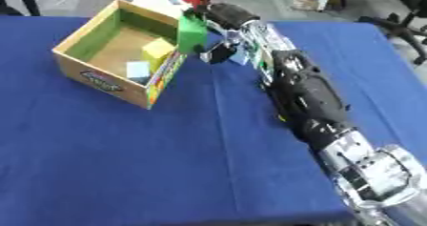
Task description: Pick up objects on the table and place them in the box.
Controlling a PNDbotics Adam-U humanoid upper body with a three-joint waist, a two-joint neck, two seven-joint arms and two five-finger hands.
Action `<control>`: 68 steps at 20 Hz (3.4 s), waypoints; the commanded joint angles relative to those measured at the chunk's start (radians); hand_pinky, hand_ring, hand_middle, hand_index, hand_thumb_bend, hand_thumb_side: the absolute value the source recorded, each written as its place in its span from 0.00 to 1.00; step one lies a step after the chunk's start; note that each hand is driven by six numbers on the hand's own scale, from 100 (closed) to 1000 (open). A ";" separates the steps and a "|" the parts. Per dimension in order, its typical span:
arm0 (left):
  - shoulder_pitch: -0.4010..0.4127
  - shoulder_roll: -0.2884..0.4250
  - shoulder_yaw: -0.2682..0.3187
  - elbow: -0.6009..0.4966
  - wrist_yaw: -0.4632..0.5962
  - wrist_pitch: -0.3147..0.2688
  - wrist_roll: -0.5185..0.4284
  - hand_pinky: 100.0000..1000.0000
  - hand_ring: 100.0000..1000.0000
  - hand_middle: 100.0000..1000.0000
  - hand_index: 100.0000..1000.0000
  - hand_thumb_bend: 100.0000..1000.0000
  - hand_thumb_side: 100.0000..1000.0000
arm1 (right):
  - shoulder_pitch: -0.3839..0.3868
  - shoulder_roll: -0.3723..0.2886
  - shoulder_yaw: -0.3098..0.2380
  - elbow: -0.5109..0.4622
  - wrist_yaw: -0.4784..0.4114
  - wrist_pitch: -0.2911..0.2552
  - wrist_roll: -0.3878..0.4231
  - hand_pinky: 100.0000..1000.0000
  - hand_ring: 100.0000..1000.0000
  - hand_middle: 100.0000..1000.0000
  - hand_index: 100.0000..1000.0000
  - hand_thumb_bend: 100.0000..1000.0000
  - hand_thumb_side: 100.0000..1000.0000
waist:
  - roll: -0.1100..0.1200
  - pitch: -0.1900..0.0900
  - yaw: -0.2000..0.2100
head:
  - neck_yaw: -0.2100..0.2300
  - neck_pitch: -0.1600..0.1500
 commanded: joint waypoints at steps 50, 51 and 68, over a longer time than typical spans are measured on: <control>-0.008 0.004 0.002 -0.012 0.001 -0.002 -0.006 0.65 0.54 0.54 0.76 0.00 0.66 | 0.051 -0.197 -0.127 0.042 -0.136 0.137 0.236 0.86 0.95 1.00 1.00 0.00 0.69 | 0.016 -0.017 -0.034 | -0.047 -0.010; -0.009 0.004 0.002 -0.012 0.001 -0.001 -0.006 0.65 0.54 0.54 0.76 0.00 0.66 | 0.046 -0.188 -0.133 0.061 -0.132 0.145 0.223 0.86 0.95 1.00 1.00 0.00 0.69 | 0.018 -0.015 -0.030 | -0.048 -0.012; -0.029 0.006 -0.002 -0.017 0.004 -0.002 -0.014 0.65 0.54 0.54 0.76 0.00 0.66 | 0.017 -0.130 -0.166 0.228 -0.055 0.181 0.127 0.86 0.96 1.00 1.00 0.00 0.69 | 0.021 0.009 0.013 | -0.045 -0.033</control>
